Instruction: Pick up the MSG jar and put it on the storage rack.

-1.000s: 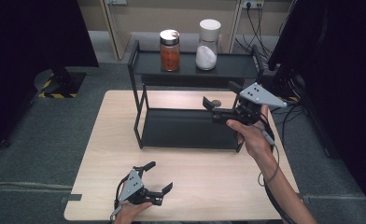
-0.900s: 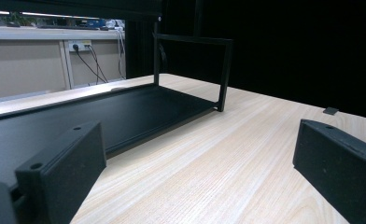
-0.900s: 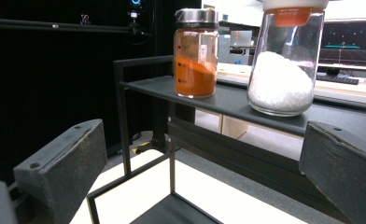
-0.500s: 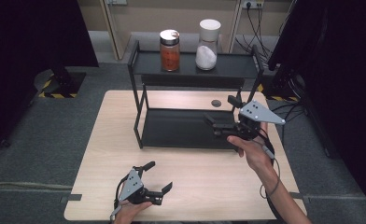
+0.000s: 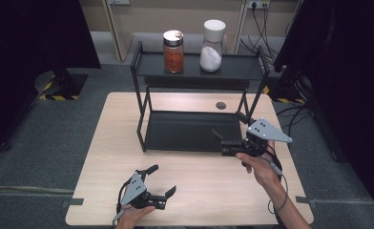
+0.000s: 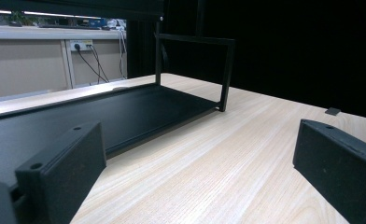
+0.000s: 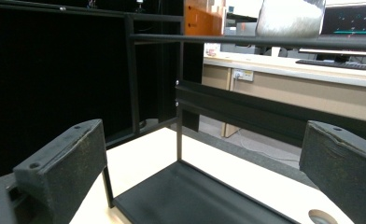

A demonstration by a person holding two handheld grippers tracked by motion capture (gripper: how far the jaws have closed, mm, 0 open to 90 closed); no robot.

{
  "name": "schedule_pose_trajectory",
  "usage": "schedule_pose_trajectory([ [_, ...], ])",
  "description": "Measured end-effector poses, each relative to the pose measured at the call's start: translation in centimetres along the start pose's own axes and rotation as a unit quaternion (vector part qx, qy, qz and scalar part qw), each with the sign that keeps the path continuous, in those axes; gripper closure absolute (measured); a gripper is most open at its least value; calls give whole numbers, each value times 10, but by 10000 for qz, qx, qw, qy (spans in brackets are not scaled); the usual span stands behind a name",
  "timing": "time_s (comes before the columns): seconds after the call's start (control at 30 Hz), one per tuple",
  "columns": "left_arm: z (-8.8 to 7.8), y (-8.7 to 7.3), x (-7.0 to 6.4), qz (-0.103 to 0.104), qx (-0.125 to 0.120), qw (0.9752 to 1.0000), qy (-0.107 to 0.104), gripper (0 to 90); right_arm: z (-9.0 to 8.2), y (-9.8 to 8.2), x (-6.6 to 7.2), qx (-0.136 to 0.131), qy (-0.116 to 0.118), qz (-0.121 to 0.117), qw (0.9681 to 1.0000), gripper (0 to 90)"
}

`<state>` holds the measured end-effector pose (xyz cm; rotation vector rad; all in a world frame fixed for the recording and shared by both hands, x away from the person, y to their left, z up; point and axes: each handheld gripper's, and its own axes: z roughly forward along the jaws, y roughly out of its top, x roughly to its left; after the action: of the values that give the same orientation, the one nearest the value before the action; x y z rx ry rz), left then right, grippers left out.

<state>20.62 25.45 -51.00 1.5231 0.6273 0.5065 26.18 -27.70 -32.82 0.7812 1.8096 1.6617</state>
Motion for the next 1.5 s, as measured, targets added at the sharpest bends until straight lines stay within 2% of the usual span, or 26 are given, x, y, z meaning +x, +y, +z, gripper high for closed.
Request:
schedule_pose_trajectory([
  [0.43, 0, 0, 0, 11, -6, 10000, 7, 19, -9, -33, 4, 51, 154, 137, 9998, 10],
  [0.9, -1, 0, 0, 24, -13, 10000, 17, 19, -16, -72, 15, 226, 180, 182, 9994, 10],
  [1.2, 0, 0, 0, 14, -1, 10000, 28, 19, -22, -92, 20, 293, 165, 231, 9992, 9],
  [1.5, 0, 0, 0, 42, -11, 10000, 41, 19, -22, -111, 25, 389, 249, 265, 9986, 10],
])
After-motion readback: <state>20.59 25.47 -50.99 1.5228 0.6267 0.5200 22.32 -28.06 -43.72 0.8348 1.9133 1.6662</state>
